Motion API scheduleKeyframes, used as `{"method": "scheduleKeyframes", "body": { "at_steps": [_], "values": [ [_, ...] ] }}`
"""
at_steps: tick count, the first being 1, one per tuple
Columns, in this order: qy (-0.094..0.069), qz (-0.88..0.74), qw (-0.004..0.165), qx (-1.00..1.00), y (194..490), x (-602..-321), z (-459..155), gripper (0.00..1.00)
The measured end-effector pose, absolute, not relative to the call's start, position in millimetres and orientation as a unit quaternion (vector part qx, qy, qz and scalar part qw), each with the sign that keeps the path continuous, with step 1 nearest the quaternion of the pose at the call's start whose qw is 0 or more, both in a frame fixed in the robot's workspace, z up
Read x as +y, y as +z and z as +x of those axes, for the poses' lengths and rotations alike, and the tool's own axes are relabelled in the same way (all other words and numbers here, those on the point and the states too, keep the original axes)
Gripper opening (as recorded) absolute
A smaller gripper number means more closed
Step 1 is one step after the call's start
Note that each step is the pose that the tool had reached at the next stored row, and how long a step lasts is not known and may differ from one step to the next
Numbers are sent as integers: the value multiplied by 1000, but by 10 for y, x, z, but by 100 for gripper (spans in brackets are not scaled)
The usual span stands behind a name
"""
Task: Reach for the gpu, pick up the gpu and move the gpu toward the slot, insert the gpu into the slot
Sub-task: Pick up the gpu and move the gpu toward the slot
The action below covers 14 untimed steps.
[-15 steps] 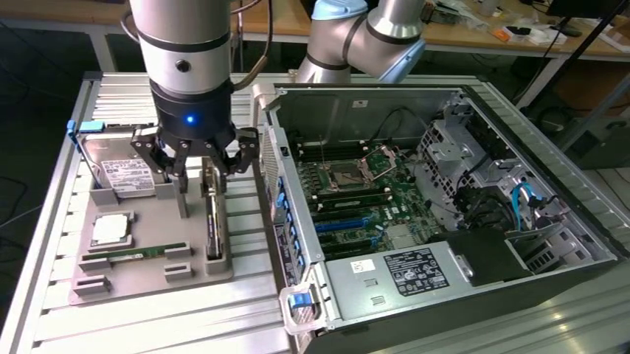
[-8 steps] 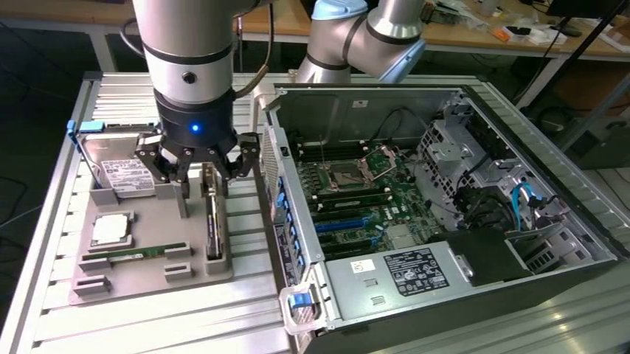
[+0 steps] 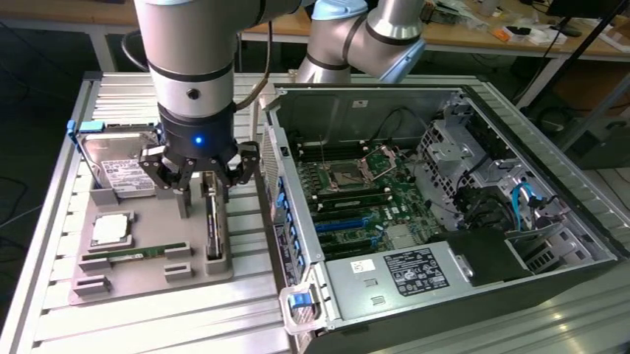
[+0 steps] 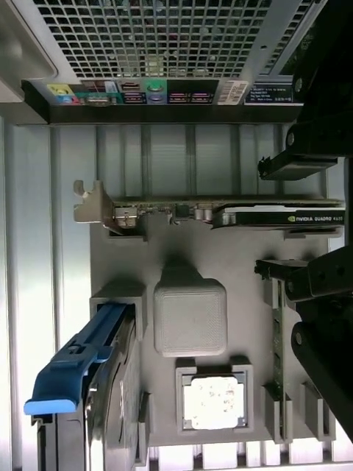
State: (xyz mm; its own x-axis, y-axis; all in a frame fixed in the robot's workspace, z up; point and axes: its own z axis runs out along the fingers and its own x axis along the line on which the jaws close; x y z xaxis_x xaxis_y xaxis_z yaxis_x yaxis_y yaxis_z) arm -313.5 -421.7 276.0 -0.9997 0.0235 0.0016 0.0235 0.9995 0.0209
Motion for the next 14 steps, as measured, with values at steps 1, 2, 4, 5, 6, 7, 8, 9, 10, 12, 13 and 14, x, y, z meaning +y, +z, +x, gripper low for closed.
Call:
{"method": "scheduleKeyframes", "body": {
  "at_steps": [1,2,4,5,6,7,8,9,10,12,13,14],
  "values": [
    [-10,-12,1,-1000,2743,-4218,-3134,56],
    [-10,-12,1,-1000,2724,-4219,-3133,56],
    [-10,-12,1,-1000,2689,-4222,-3131,56],
    [-10,-12,1,-1000,2670,-4223,-3130,56],
    [-10,-12,1,-1000,2653,-4224,-3128,56],
    [-10,-12,1,-1000,2634,-4225,-3127,56],
    [-10,-12,1,-1000,2616,-4226,-3125,56],
    [-10,-12,1,-1000,2598,-4227,-3124,56],
    [-10,-12,1,-1000,2583,-4227,-3123,56],
    [-10,-12,1,-1000,2539,-4228,-3121,56],
    [-10,-12,1,-1000,2521,-4228,-3120,56],
    [-10,-12,1,-1000,2503,-4228,-3120,56]
  ]
}}
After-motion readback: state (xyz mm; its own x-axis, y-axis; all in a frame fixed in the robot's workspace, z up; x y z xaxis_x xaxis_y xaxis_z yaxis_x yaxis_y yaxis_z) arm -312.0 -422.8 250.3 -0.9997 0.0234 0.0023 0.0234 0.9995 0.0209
